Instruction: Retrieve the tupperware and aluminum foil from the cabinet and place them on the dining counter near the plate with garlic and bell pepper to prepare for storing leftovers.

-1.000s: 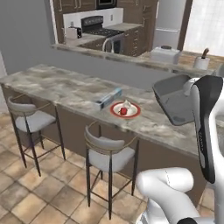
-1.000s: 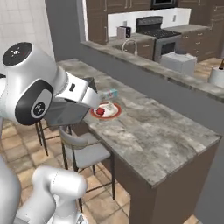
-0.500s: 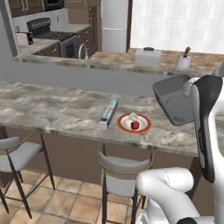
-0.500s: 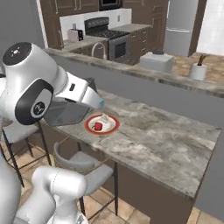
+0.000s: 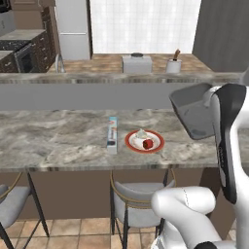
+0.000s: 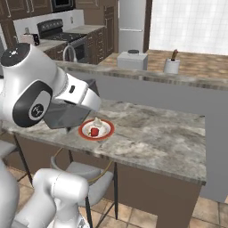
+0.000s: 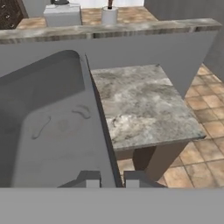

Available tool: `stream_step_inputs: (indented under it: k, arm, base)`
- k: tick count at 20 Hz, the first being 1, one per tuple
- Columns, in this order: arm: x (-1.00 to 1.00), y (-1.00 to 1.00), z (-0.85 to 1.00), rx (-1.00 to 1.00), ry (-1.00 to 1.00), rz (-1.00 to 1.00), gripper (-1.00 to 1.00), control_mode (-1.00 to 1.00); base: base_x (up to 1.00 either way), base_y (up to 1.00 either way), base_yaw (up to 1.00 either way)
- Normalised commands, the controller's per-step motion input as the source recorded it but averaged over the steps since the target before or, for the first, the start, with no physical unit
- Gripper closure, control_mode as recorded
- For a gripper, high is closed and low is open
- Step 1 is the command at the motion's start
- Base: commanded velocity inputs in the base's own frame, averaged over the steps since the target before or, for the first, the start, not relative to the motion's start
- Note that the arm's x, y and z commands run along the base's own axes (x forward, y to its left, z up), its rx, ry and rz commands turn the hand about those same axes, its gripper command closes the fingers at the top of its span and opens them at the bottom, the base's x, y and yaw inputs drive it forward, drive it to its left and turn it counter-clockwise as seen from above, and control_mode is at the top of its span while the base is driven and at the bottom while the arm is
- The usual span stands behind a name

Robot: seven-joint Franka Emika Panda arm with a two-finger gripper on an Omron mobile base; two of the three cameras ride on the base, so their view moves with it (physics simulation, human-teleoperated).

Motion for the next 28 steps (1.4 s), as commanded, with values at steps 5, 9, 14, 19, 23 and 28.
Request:
stream_step_inputs:
  k: [5,9,14,19,23,28]
  arm:
    - [0.46,-0.01,-0.33,0.04,-0.04,-0.18,1.0,-1.0]
    - [0.56,-0.02,-0.53,0.08,-0.01,-0.08,1.0,-1.0]
    - [0.52,-0.31,-0.68,0.1,0.0,-0.03,1.0,-1.0]
    - [0.35,-0.62,-0.54,0.07,0.0,0.0,1.0,-1.0]
    - [0.39,-0.5,-0.52,0.04,0.0,0.0,1.0,-1.0]
    - [0.4,-0.38,-0.49,0.02,0.0,0.0,1.0,-1.0]
  base:
    - [0.0,0.0,0.0]
    - [0.0,0.0,0.0]
    - [0.0,0.0,0.0]
    - [0.0,0.0,0.0]
    - [0.0,0.0,0.0]
    - [0.0,0.0,0.0]
